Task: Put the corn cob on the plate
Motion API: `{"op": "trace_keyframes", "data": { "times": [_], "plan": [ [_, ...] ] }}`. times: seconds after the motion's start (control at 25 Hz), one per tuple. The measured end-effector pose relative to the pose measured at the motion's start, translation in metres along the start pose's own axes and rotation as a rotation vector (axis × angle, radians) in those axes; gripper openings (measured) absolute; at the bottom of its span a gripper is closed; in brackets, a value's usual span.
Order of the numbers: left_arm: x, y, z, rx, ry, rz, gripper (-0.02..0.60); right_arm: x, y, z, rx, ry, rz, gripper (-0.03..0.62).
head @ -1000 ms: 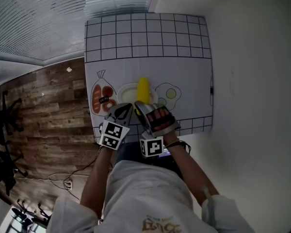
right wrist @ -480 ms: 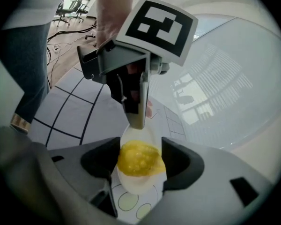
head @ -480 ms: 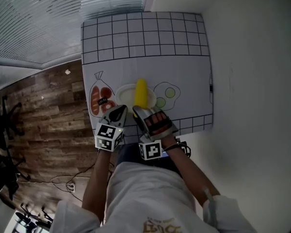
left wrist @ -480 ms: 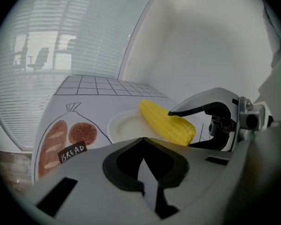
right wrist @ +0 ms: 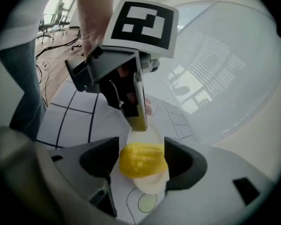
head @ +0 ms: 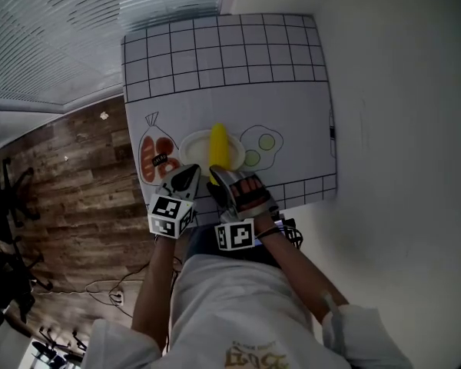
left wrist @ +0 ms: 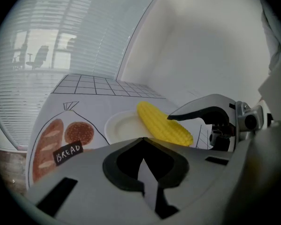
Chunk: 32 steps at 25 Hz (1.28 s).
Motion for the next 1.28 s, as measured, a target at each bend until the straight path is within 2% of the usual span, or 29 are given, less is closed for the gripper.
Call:
{"op": "trace_keyframes", "data": {
  "times": [0.24,0.48,0.68,1.12,1.28],
  "plan": [
    [-0.001,0.001,0.002,0.005,-0.009,0.001,0.006,0.001,0.003,-0.005,-0.133,0.04,-0.017,0.301],
    [-0.001,0.0,0.003,0.004,-0.012,0.001,0.005,0.002,0.006,-0.012,-0.404,0.118,-0.064,0.314],
    [-0.001,0.0,0.003,0.008,-0.014,0.001,0.005,0.002,0.008,-0.014,-0.431,0.134,-0.069,0.321],
    [0.0,0.0,0.006,0.034,-0.026,-0.002,0.005,0.008,0.007,-0.025,-0.565,0.153,-0.075,0.321],
    [0.0,0.001,0.007,0.051,-0.034,-0.006,0.005,0.009,0.006,-0.022,-0.577,0.167,-0.067,0.321]
  ]
}}
Point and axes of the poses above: the fingertips, and each gripper's own axes: x backward along the fingers, z to its left, y out of its top, the point moved 5 cm from there along x, backward along the fingers, and after that the axes turned 6 degrees about y, right-handed, at the moved point
